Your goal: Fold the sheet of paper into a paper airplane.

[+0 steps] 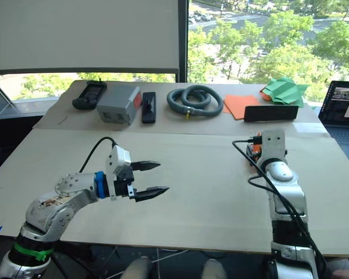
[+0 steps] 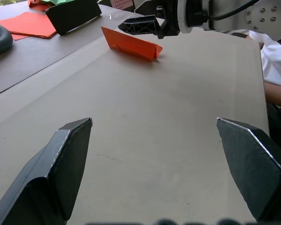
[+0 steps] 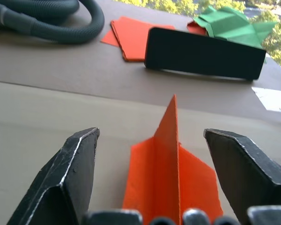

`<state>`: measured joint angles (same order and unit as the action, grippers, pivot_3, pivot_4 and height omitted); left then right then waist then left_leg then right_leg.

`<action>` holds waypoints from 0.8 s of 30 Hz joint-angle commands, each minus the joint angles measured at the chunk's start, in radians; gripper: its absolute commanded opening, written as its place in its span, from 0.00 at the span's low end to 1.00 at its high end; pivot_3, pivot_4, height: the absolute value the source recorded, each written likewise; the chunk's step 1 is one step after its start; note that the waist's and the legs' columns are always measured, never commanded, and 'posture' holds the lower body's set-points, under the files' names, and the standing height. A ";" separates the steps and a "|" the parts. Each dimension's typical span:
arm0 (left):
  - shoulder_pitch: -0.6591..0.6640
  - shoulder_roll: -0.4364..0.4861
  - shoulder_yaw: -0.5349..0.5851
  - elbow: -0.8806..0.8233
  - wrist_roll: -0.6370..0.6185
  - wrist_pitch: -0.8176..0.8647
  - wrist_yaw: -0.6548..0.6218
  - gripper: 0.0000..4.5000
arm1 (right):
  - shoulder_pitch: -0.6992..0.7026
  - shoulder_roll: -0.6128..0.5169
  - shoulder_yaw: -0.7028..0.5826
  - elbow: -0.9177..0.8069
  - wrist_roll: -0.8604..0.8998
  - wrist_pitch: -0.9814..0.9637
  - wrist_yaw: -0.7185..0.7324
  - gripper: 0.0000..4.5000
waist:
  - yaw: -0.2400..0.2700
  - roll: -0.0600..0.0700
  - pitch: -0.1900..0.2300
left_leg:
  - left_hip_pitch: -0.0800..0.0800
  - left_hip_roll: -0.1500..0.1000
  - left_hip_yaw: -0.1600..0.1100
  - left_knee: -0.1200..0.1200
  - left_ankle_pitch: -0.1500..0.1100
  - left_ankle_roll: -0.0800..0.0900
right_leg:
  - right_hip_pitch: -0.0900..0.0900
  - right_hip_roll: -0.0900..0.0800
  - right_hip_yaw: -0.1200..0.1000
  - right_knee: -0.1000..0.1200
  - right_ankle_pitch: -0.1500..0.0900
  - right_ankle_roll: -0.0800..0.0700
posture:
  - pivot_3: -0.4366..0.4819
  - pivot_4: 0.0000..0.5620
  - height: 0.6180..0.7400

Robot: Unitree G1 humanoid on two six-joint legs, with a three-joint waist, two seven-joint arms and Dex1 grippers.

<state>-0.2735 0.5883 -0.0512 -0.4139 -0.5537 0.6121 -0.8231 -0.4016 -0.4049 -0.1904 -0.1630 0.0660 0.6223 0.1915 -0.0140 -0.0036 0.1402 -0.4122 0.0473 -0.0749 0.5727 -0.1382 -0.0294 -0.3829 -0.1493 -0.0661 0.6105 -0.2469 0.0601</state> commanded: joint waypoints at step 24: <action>0.236 -0.091 0.234 0.174 0.117 -0.238 0.202 1.00 | 0.379 -0.007 0.246 -0.217 0.076 -0.260 0.268 0.99 | 0.027 -0.002 0.000 | -0.003 0.001 0.002 0.000 -0.007 -0.011 | 0.000 0.002 0.001 -0.007 -0.001 -0.001 | 0.48 0.27 0.77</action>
<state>-0.0286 0.4997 0.1760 -0.2055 -0.4385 0.4056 -0.6202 -0.0197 -0.4150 0.0832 -0.3612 0.1385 0.3983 0.4676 0.0127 -0.0053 0.1406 -0.4148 0.0488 -0.0731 0.5723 -0.1449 -0.0404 -0.3830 -0.1478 -0.0650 0.6037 -0.2474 0.0593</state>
